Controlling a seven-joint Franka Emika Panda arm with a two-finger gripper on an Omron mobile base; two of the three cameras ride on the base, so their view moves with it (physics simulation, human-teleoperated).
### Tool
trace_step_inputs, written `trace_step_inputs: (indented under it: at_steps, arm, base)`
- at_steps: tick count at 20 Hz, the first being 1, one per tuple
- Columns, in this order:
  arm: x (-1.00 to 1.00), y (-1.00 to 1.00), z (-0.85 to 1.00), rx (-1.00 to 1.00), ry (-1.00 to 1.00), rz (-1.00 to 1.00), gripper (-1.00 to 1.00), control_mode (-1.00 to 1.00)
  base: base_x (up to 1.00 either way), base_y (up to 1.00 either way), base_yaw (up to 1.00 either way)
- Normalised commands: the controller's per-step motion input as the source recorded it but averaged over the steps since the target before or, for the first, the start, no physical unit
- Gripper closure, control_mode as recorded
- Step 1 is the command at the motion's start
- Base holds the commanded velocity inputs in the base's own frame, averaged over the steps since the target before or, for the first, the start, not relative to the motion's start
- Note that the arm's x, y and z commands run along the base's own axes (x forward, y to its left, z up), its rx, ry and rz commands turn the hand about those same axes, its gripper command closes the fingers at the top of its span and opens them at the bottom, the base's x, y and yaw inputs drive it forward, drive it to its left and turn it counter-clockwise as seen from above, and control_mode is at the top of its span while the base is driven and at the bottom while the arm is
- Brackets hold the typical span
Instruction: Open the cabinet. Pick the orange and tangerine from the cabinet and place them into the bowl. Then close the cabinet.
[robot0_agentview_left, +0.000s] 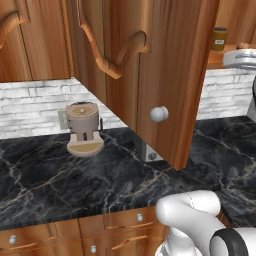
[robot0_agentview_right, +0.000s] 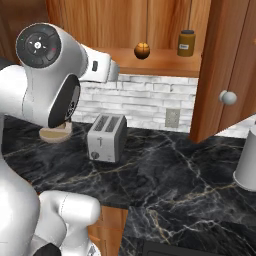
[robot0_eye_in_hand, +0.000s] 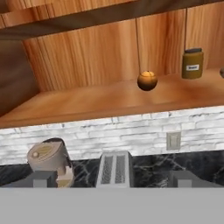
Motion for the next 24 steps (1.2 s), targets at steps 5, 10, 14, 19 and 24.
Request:
trace_step_inputs:
  at_steps: [5,10,14,19,24]
  arm:
    - [0.63,-0.40,0.18,0.00,0.00,-0.05,-1.00,-1.00]
    - [0.84,-0.12,0.00,-0.01,0.04,-0.01,-1.00,-1.00]
    - [0.87,0.00,0.00,0.00,0.05,0.00,-1.00,-1.00]
    - [0.74,-0.02,-0.02,0.00,0.03,0.00,-1.00,-1.00]
    - [0.73,-0.05,-0.08,0.00,0.02,0.00,-1.00,-1.00]
  base:
    - [0.00,0.00,0.00]
    - [0.00,0.00,0.00]
    - [0.00,0.00,0.00]
    - [0.00,0.00,0.00]
    - [0.00,0.00,0.00]
